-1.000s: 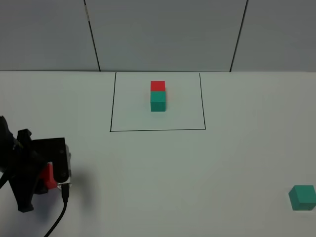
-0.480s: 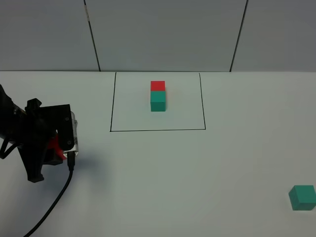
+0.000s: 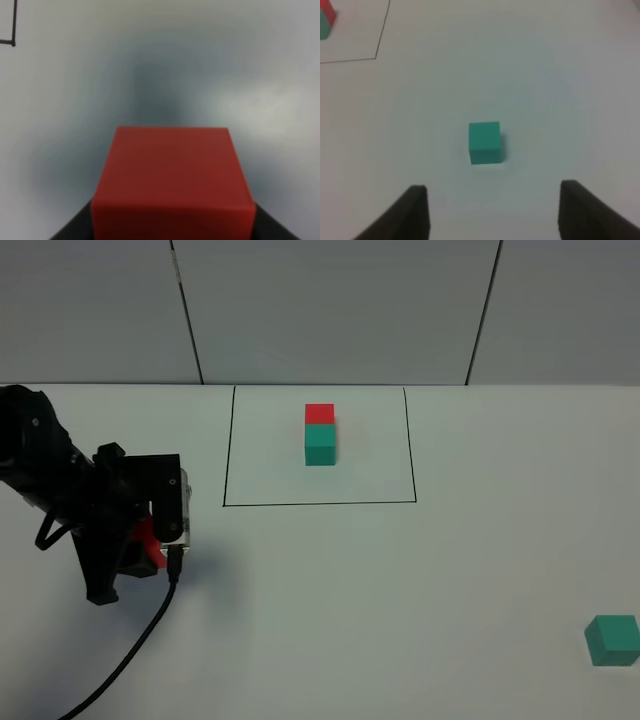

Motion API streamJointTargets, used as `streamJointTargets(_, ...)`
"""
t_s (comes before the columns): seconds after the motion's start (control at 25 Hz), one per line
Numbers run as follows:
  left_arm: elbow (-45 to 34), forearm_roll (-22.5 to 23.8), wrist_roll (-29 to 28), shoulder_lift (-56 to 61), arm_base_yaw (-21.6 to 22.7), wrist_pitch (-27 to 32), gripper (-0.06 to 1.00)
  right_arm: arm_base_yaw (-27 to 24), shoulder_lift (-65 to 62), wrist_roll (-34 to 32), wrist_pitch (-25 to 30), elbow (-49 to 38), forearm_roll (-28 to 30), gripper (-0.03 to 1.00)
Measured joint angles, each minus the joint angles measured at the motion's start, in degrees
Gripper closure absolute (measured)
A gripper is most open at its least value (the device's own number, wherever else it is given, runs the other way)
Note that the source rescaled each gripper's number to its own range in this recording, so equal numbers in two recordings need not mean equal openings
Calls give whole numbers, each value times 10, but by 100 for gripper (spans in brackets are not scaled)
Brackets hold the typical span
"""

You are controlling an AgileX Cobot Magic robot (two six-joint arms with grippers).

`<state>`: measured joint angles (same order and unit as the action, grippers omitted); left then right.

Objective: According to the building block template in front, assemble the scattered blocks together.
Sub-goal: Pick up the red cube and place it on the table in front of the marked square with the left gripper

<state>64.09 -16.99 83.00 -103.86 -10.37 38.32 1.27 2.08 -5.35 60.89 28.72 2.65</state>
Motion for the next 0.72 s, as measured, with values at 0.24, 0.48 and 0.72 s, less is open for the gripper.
streamJointTargets(0.24, 29, 0, -1, -41, -26, 15, 94, 0, 0, 0, 0, 0, -1, 58)
streamJointTargets(0.48, 53, 0, -4, -80, -50, 21, 94, 0, 0, 0, 0, 0, -1, 58)
streamJointTargets(0.72, 73, 10, -49, -114, -75, 31, 94, 0, 0, 0, 0, 0, -1, 58)
